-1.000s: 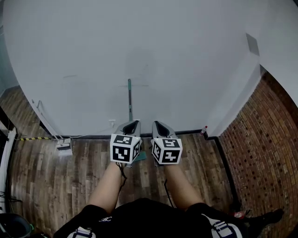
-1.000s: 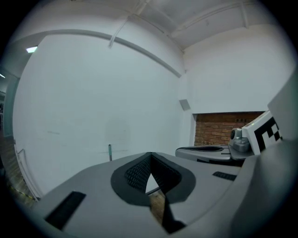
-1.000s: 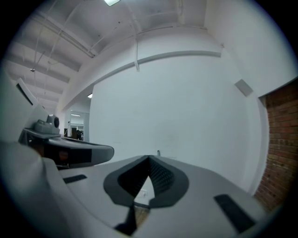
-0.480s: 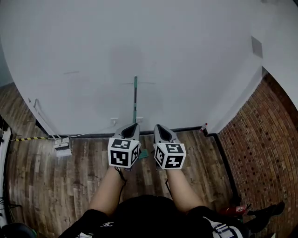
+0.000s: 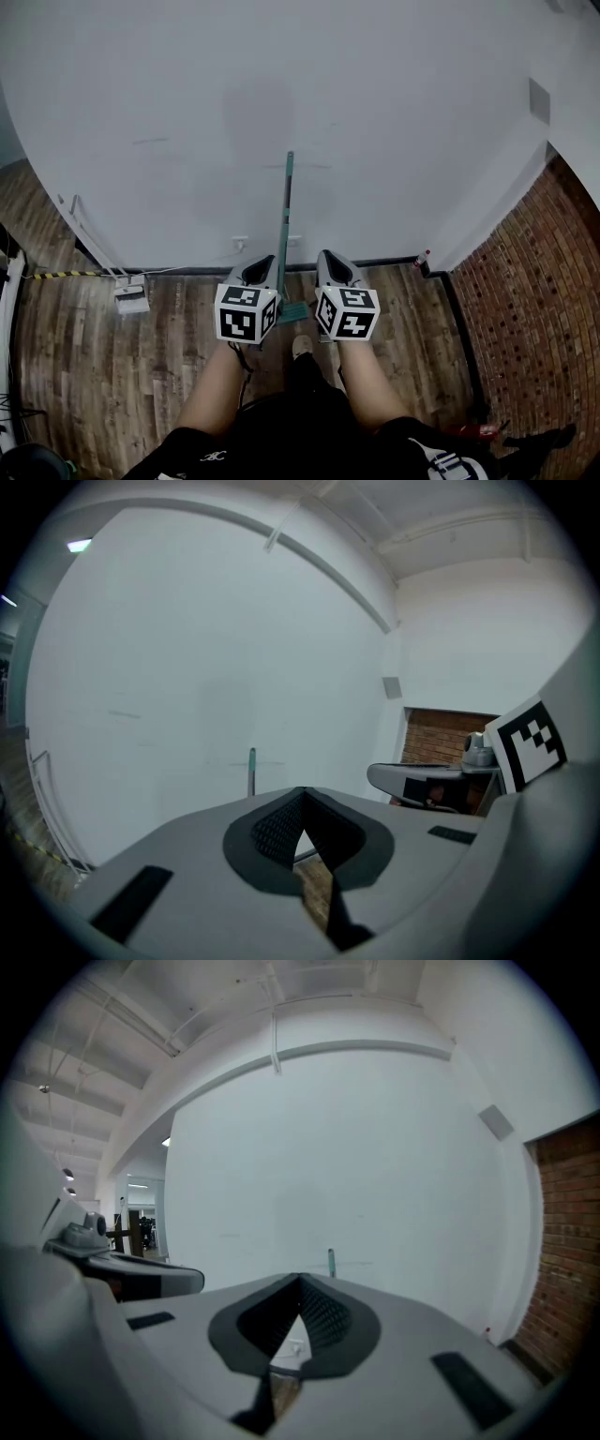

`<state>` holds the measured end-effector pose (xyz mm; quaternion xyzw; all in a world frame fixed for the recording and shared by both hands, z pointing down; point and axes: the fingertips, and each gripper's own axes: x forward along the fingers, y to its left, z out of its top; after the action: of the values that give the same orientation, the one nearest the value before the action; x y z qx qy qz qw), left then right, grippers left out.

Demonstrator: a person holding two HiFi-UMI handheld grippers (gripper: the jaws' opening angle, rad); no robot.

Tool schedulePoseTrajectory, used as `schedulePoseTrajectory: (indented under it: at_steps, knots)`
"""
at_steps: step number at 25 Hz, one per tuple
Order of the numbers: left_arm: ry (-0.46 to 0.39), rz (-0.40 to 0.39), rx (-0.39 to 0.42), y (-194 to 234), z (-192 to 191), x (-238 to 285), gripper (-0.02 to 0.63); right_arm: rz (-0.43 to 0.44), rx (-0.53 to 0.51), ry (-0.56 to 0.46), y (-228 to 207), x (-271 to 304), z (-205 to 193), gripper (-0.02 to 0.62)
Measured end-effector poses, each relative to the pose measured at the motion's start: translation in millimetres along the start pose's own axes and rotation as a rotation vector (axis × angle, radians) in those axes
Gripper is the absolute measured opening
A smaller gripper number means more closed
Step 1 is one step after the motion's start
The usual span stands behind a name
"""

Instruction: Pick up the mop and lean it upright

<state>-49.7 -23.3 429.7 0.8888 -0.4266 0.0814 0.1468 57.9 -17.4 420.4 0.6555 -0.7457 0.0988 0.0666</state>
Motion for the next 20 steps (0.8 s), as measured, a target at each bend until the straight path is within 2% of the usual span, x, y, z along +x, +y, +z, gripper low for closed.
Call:
schedulePoseTrajectory:
  at_steps: [5, 10, 15, 20]
  knots:
    - [0.027, 0.055, 0.014, 32.3, 3.6, 52.7, -0.003, 0.015, 0.024, -0.031, -27.6, 64.4, 7.6, 0.012]
    - [0.044, 0.106, 0.031, 61.8, 27.6, 130.8, -0.003, 0.014, 0.024, -0.071, -71.6, 140.8, 33.0, 0.012]
    - [0.057, 0.137, 0.041, 78.5, 54.3, 201.3, -0.003, 0.061, 0.032, -0.010, -108.7, 211.6, 42.3, 0.012]
    - [0.104, 0.182, 0.029, 100.6, 57.2, 251.9, -0.003, 0.127, 0.018, 0.059, -124.2, 273.6, 32.0, 0.012]
